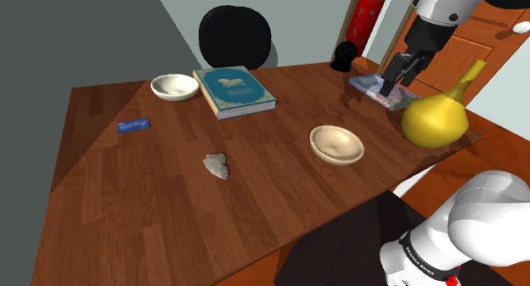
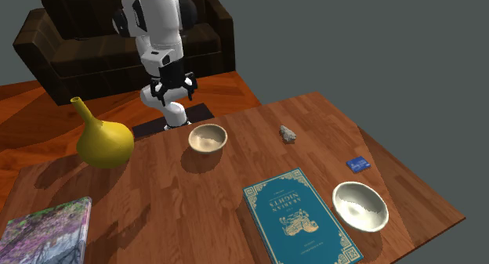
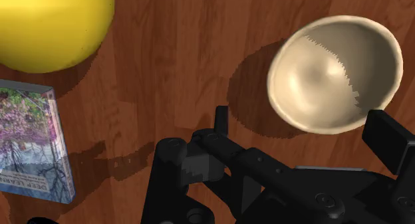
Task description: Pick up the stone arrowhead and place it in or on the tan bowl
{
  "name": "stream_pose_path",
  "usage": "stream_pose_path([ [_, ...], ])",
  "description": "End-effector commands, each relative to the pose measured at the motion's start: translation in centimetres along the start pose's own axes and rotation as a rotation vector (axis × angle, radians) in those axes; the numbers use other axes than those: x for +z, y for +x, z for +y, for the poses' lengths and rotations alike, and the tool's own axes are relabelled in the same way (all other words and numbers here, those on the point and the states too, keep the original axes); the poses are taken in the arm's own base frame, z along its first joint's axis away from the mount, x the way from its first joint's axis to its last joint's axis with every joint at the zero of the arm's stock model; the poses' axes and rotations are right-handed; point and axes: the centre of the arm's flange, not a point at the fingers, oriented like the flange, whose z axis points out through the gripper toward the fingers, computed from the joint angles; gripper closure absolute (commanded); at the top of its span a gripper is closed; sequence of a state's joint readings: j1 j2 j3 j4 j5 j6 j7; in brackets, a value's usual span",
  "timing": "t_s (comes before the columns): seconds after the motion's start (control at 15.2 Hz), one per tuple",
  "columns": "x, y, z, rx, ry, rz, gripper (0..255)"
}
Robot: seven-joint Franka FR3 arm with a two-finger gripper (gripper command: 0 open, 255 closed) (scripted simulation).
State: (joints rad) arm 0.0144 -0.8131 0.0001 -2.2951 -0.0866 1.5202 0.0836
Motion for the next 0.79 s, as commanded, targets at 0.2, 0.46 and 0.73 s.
stream_pose_path([
  [0.2,1.4,1.2,-3.5,0.0,0.004,-0.002,0],
  [0.46,3.1,2.7,-8.1,0.001,0.01,-0.004,0],
  [0.73,4.9,4.3,-12.8,0.002,0.016,-0.006,0],
])
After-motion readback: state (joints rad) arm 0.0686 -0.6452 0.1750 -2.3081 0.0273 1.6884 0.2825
